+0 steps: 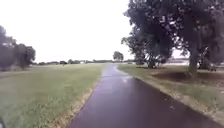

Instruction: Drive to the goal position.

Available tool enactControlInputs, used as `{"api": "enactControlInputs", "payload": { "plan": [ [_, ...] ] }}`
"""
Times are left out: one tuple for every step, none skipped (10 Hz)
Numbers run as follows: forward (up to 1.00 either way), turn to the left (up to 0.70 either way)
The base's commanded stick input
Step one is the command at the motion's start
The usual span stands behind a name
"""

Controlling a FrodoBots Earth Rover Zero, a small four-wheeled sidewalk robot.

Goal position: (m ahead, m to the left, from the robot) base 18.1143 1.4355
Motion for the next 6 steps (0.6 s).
{"api": "enactControlInputs", "payload": {
  "plan": [
    [0.7, 0.12],
    [0.7, 0.0],
    [0.7, 0.0],
    [0.7, 0.0],
    [0.7, 0.0],
    [0.7, 0.0]
  ]
}}
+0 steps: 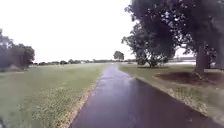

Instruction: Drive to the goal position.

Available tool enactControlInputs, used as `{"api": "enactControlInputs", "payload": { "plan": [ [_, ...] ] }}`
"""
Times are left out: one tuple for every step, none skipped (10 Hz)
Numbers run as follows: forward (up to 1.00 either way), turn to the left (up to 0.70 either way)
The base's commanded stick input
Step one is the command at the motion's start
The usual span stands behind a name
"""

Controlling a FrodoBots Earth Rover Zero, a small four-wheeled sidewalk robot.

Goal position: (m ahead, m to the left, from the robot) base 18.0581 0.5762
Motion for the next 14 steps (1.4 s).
{"api": "enactControlInputs", "payload": {
  "plan": [
    [0.7, 0.0],
    [0.7, 0.0],
    [0.7, 0.0],
    [0.7, 0.0],
    [0.7, -0.01],
    [0.7, -0.06],
    [0.7, -0.12],
    [0.7, -0.13],
    [0.7, -0.12],
    [0.7, 0.0],
    [0.7, 0.0],
    [0.7, 0.0],
    [0.7, 0.0],
    [0.7, 0.0]
  ]
}}
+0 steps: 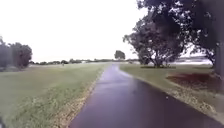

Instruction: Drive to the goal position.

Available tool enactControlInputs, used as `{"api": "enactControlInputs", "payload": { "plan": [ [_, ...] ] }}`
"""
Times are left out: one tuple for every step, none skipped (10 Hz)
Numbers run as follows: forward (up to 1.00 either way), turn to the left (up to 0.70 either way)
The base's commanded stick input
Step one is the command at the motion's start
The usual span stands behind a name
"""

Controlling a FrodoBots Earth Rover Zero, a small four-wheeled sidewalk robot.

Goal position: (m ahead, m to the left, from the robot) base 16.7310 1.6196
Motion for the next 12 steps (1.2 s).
{"api": "enactControlInputs", "payload": {
  "plan": [
    [0.7, 0.0],
    [0.7, 0.0],
    [0.7, 0.0],
    [0.7, 0.0],
    [0.7, 0.0],
    [0.7, 0.0],
    [0.7, 0.0],
    [0.7, 0.0],
    [0.7, 0.0],
    [0.7, 0.0],
    [0.7, 0.0],
    [0.7, 0.0]
  ]
}}
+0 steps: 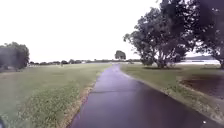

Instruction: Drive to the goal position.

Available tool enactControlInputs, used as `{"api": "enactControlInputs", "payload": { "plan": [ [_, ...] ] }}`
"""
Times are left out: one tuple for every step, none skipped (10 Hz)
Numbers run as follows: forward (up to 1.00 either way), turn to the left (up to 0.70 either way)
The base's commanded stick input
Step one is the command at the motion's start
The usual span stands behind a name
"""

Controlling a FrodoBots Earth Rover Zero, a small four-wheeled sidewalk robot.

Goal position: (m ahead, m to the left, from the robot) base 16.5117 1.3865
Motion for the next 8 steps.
{"api": "enactControlInputs", "payload": {
  "plan": [
    [0.7, 0.0],
    [0.7, 0.0],
    [0.7, 0.0],
    [0.7, 0.0],
    [0.7, 0.0],
    [0.7, 0.0],
    [0.7, 0.0],
    [0.7, 0.0]
  ]
}}
